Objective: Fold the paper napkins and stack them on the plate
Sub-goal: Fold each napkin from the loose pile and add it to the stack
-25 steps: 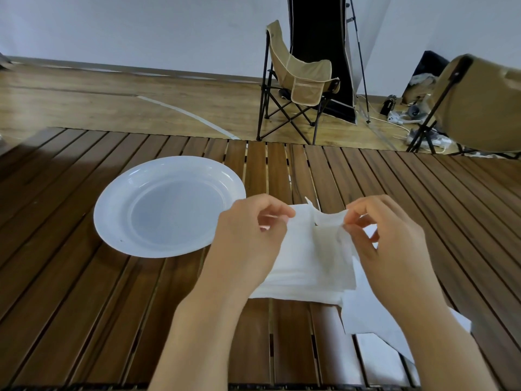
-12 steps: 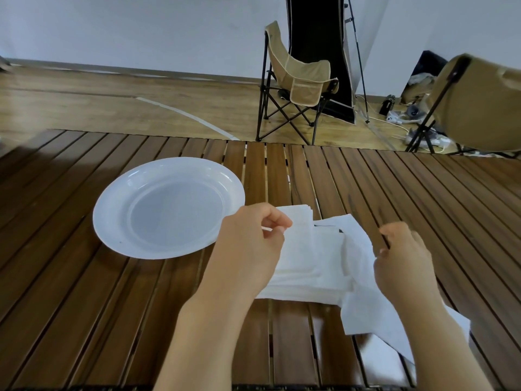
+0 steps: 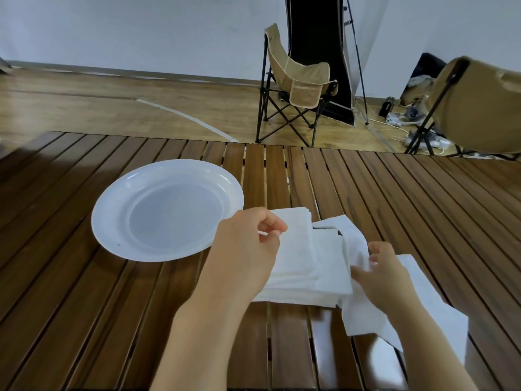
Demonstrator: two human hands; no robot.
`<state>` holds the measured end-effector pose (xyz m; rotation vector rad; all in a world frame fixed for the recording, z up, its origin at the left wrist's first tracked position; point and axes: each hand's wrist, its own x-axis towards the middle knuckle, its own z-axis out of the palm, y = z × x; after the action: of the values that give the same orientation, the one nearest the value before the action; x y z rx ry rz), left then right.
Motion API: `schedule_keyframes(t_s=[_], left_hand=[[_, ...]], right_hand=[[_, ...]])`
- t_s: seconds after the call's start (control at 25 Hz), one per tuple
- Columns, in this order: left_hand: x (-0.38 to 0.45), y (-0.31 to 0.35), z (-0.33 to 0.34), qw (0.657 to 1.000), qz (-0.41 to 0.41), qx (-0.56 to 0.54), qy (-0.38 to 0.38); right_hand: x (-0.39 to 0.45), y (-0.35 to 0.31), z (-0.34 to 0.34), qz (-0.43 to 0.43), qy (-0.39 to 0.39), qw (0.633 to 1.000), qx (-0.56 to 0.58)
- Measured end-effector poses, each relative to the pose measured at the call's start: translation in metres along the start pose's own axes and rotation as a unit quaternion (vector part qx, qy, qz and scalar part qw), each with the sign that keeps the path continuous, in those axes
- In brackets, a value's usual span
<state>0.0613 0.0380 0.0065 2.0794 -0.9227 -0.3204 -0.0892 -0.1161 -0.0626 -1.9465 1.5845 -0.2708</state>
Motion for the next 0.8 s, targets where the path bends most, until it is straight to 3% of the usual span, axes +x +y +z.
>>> schedule_keyframes(t_s=[0.16,0.48,0.8], left_hand=[[0.0,-0.001,-0.001,1.0,-0.001,0.006,0.003],[0.0,-0.001,-0.002,1.0,-0.005,0.016,0.002],[-0.001,-0.002,-0.002,1.0,-0.007,0.01,-0.005]], right_hand=[[0.002,0.004,0.009,0.001,0.043,0.993,-0.109],[0.011,0.011,0.009,0.102,0.024,0.994,0.039],[0.013,0.016,0.012,0.06,0.078,0.994,0.043]])
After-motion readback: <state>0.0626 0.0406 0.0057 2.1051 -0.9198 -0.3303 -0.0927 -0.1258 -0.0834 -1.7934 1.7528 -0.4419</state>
